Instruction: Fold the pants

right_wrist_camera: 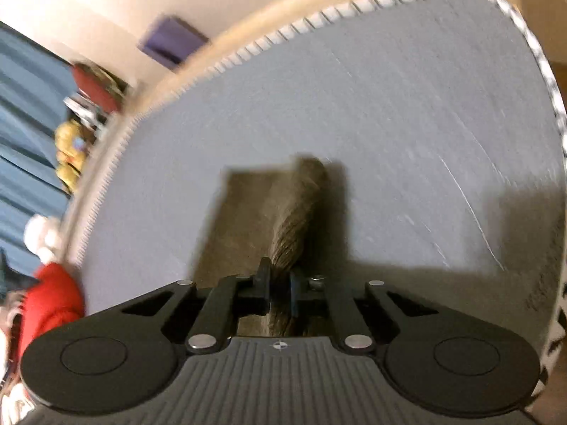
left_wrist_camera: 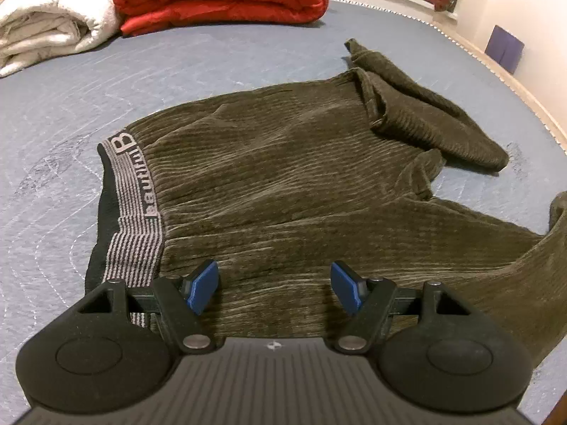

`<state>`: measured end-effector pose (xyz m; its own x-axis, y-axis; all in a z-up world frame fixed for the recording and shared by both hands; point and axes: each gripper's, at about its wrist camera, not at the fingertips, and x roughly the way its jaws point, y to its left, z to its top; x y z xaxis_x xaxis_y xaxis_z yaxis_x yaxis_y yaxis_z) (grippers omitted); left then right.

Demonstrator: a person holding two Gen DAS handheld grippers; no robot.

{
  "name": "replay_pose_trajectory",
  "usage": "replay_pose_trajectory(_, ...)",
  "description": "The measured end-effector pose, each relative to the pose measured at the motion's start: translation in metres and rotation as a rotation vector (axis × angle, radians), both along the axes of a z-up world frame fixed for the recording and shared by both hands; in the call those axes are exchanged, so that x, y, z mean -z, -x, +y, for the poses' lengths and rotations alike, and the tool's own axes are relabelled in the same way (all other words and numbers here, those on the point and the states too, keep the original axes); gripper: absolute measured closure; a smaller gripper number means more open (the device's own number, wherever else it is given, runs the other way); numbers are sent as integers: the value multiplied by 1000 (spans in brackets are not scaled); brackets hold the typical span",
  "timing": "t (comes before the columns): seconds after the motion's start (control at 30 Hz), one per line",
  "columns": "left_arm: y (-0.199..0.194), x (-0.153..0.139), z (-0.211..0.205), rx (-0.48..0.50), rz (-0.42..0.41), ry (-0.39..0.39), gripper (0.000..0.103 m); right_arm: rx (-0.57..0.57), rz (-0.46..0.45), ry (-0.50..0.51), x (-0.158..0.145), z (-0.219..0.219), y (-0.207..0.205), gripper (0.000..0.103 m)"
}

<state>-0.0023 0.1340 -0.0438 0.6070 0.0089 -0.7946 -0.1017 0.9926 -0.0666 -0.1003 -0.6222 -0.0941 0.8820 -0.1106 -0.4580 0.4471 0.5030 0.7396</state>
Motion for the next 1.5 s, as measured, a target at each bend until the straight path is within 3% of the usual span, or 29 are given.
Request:
replay_pose_trajectory(0.07,1,-1,-2,14,-5,5,28,24,-58,156,-30,8,11,95)
replay_pose_trajectory(0.1,1,-2,-3,20,-6,4,28,58,-19,230,-37,10,16,96)
replay_pose_trajectory(0.17,1,-1,-6,32,-5,2,27,228,199,322,-32,4,23,99)
replay_pose_trajectory(0.23,0,0,-8,42,0,-2,27,325,378,246,-9,-17,30,99)
replay_pose_trajectory(0.27,-1,1,-9,46,3,-5,27,320,388,158,5,-30,34,98)
replay_pose_trajectory(0.33,-2,2,-10,47,6,-6,27,241,345,59,22,-43,32,95)
replay_pose_trajectory(0.47,-2,1,-14,49,3,-5,26,140,248,84,24,-45,28,95)
replay_pose_trajectory(0.6,0,1,-15,51,-1,-16,25,91,289,50,33,-47,28,95)
replay_pose_trajectory(0.7,-1,2,-11,38,1,-16,25,43,329,95,38,-37,14,95)
replay_pose_trajectory(0.77,-2,2,-10,33,2,-16,25,-28,300,122,35,-25,2,94)
replay_pose_trajectory(0.87,-2,2,-9,33,1,-12,25,-197,-64,122,9,-10,-5,94)
replay_pose_trajectory(0.93,-2,2,-10,37,0,-11,25,-208,-164,209,-12,0,-1,94)
replay_pose_trajectory(1.0,-2,2,-10,42,0,-13,25,-137,-100,225,-11,-4,-1,94)
replay_pose_trajectory(1.13,-4,2,-10,40,1,-8,25,17,154,166,19,-26,-4,92)
replay_pose_trajectory(1.23,-4,2,-13,50,-1,-13,25,2,147,92,34,-36,-5,92)
replay_pose_trajectory(1.27,-5,2,-14,53,-1,-13,25,-19,117,77,35,-38,-8,87)
replay_pose_trajectory(1.33,-5,3,-16,57,0,-14,25,-55,39,31,37,-40,-10,70)
replay_pose_trajectory(1.37,-5,3,-17,58,0,-16,25,-65,18,14,35,-38,-13,50)
replay_pose_trajectory(1.4,-5,3,-17,59,0,-18,25,-74,7,5,36,-36,-16,44)
replay_pose_trajectory(1.5,-3,3,-16,57,0,-18,25,-107,3,-39,43,-33,-28,45)
